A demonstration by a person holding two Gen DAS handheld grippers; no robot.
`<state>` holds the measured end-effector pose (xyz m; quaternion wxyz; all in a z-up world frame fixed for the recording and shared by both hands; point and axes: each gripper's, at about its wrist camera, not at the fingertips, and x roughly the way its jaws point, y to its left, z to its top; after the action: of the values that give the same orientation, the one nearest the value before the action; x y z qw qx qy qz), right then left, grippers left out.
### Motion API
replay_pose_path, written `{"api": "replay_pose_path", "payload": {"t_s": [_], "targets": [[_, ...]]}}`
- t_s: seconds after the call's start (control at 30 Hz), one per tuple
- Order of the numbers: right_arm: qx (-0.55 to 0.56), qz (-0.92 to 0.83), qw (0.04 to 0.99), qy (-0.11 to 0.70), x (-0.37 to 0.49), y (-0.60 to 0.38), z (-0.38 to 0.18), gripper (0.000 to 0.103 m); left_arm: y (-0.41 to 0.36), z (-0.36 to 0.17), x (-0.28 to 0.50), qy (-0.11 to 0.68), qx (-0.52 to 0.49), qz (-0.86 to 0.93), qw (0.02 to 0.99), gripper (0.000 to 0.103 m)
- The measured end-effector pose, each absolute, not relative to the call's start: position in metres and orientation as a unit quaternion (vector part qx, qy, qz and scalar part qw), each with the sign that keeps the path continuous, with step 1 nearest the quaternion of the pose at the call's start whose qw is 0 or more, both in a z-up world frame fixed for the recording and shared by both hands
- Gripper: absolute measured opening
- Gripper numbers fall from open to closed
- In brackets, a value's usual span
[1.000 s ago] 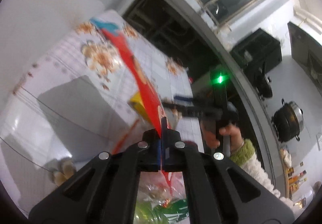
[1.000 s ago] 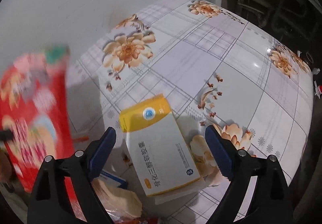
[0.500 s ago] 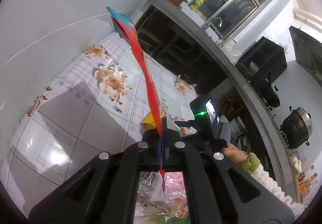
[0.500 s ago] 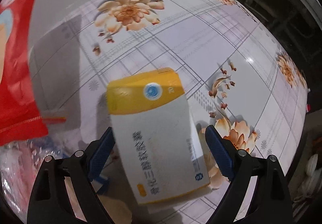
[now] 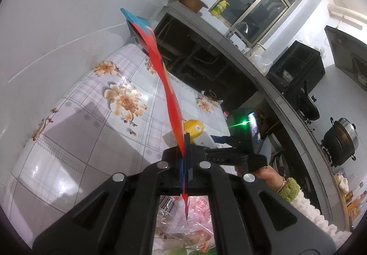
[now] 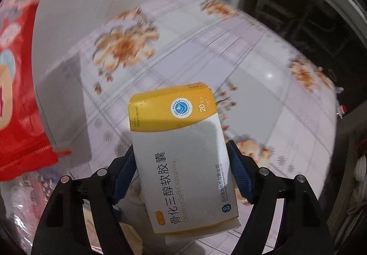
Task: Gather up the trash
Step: 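Lift the medicine box with the right tool while the left tool grasps the red bag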
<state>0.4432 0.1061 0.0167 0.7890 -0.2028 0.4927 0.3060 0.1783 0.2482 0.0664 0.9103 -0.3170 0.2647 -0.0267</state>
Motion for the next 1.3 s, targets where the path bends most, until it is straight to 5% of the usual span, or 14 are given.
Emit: {"api": "replay_pose_path", "payload": {"t_s": [0.63, 0.87, 1.3], "targets": [[0.024, 0.180, 0.921, 0.343, 0.307, -0.058, 0.141, 0.074, 0.176, 0.129, 0.129, 0.210, -0.225, -0.069, 0.949, 0.000], [0.125, 0.110, 0.930, 0.329, 0.229, -0.146, 0.132, 0.074, 0.119, 0.139, 0.122, 0.225, -0.191, -0.130, 0.947, 0.000], [0.334, -0.046, 0.867, 0.366, 0.115, -0.308, 0.026, 0.074, -0.046, 0.109, 0.143, 0.309, -0.129, -0.289, 0.897, 0.000]]}}
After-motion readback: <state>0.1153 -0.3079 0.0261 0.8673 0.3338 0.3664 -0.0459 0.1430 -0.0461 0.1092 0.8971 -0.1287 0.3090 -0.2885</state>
